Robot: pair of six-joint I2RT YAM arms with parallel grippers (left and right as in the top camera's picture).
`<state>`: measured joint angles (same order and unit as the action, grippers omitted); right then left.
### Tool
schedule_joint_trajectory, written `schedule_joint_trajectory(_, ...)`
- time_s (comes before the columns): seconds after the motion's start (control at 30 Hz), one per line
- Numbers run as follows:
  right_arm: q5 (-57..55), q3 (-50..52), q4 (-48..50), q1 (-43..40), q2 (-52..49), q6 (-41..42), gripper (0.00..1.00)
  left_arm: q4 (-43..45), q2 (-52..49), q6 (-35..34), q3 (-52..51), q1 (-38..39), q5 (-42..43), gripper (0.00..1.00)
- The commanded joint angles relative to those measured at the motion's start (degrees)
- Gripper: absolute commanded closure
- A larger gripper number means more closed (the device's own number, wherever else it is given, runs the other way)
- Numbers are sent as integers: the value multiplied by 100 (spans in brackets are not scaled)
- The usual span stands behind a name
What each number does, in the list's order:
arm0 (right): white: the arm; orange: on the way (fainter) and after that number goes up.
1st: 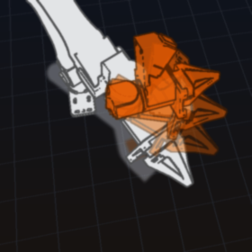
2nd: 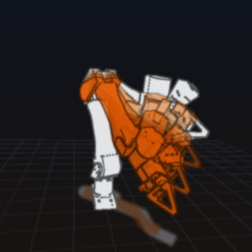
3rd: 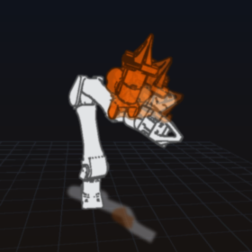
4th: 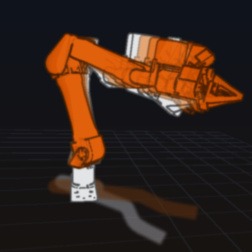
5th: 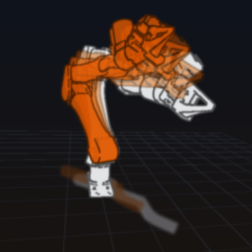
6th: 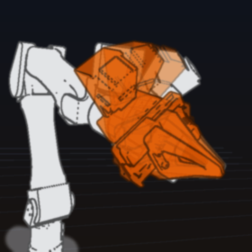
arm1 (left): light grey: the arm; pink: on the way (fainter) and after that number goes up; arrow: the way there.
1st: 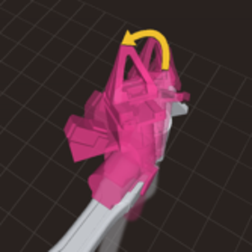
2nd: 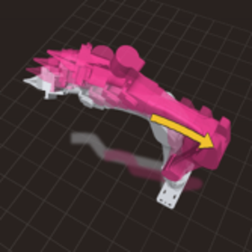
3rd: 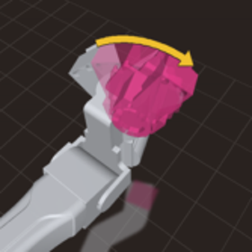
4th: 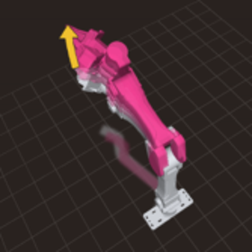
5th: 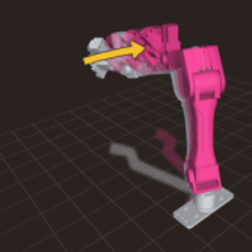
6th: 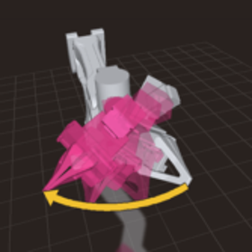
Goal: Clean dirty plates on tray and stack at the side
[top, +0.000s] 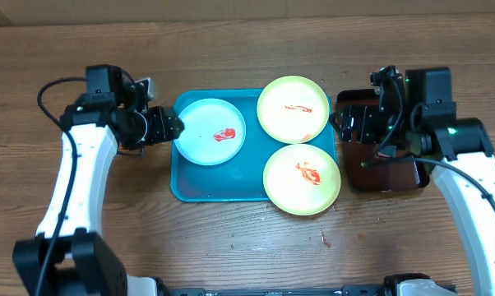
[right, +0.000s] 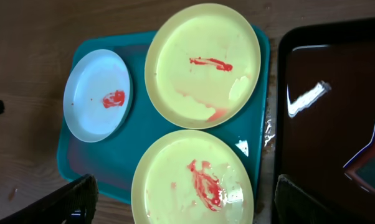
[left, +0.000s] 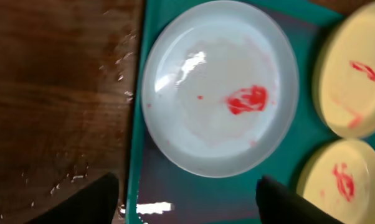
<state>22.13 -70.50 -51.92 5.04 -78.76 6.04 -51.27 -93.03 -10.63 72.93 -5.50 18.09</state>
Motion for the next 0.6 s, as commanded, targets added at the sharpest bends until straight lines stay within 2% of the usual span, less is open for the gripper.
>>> schedule_joint_trajectory(0.0,37,-116,37,37,-151,17,12,68,-334,-896,105,238,-807,36)
schedule_joint_trajectory(0.1,-514,-116,42,35,-254,577,16,201,-575,-1027,105,490,-1095,39)
schedule_joint_trajectory(0.17,-1150,-116,59,-2,-278,1172,21,254,-717,-1064,105,669,-1255,39)
schedule_joint_trajectory(0.23,-1609,-114,138,-85,-293,1401,25,282,-852,-1099,105,798,-1386,39)
schedule_joint_trajectory(0.57,-1843,-114,188,-577,-664,1342,26,396,-1394,-1104,105,863,-1423,43)
